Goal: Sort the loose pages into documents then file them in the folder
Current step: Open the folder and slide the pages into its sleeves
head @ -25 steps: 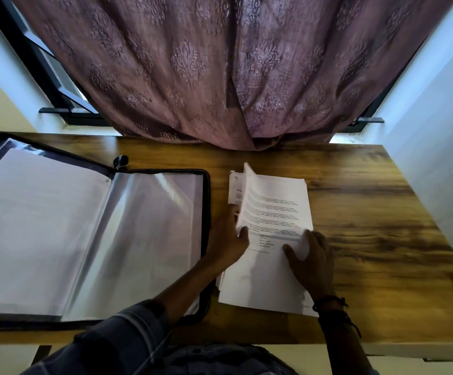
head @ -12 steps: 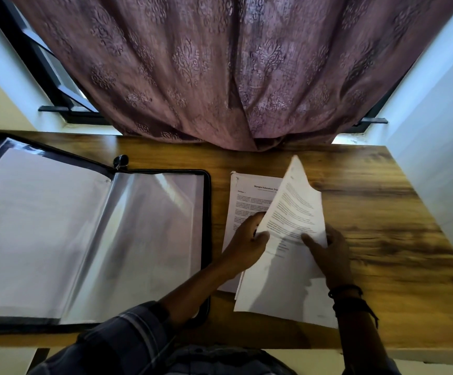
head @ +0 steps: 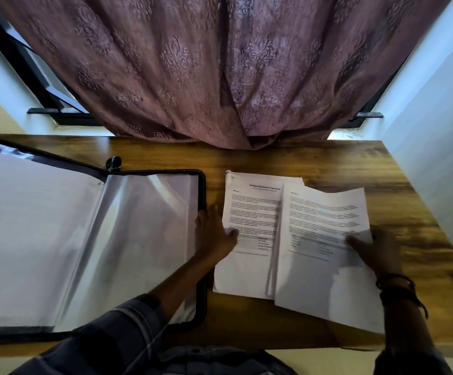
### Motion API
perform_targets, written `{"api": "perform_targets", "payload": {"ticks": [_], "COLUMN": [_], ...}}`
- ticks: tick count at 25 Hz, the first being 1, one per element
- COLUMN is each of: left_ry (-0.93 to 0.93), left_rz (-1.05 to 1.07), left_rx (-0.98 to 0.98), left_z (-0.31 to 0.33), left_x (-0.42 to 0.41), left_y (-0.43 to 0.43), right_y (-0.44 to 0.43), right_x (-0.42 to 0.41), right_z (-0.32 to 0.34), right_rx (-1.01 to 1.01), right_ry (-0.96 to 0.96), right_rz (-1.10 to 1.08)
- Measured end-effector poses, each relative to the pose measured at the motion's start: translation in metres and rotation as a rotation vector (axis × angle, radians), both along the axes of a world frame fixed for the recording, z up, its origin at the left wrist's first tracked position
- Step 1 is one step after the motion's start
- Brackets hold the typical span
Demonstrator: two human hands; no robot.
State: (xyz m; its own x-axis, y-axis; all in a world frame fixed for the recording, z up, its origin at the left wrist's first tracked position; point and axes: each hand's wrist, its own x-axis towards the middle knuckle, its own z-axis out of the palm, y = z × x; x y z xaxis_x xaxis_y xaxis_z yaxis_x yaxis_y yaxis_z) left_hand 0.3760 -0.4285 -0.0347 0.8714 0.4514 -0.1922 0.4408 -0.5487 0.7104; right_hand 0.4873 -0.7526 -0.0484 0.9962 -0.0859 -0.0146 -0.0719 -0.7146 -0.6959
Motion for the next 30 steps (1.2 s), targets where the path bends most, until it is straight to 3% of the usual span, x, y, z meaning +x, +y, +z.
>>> {"api": "perform_targets", "payload": {"ticks": [5, 8, 10, 13, 18, 22, 26, 30], "left_ry": [0.046, 0.049, 0.064, 0.069, 0.070, 0.066, 0.055, 0.053], "left_rz": [-0.016, -0.009, -0.011, 0.011, 0.094, 0.109, 0.123, 0.101], "left_rx": [-0.020, -0.014, -0.017, -0.088, -0.195, -0.173, -0.175, -0.175], "left_z": [-0.003, 0.002, 0.007, 0.012, 0.005, -0.001, 0.007, 0.010], "left_x": [0.006, 0.006, 0.007, 0.008, 0.008, 0.011, 0.014, 0.013], "left_y": [0.013, 0.015, 0.012, 0.012, 0.014, 0.010, 0.006, 0.007], "right_y": [-0.029, -0.003, 0.033, 0.068, 0.048, 0.047, 0.081, 0.102], "right_x": [0.027, 0.013, -0.012, -0.040, -0.031, -0.026, -0.041, -0.053], "right_z": [-0.001, 0.000, -0.006, -0.024, -0.032, -0.028, -0.030, -0.041], "right_rx": [-0.212, -0.377, -0.343, -0.366, -0.460, -0.515, -0.371, -0.236], "right_ry": [0.023, -0.170, -0.253, -0.121, -0.062, -0.216, -0.347, -0.200], "right_rz": [-0.086, -0.088, 0.065, 0.274, 0.194, 0.172, 0.330, 0.367]}}
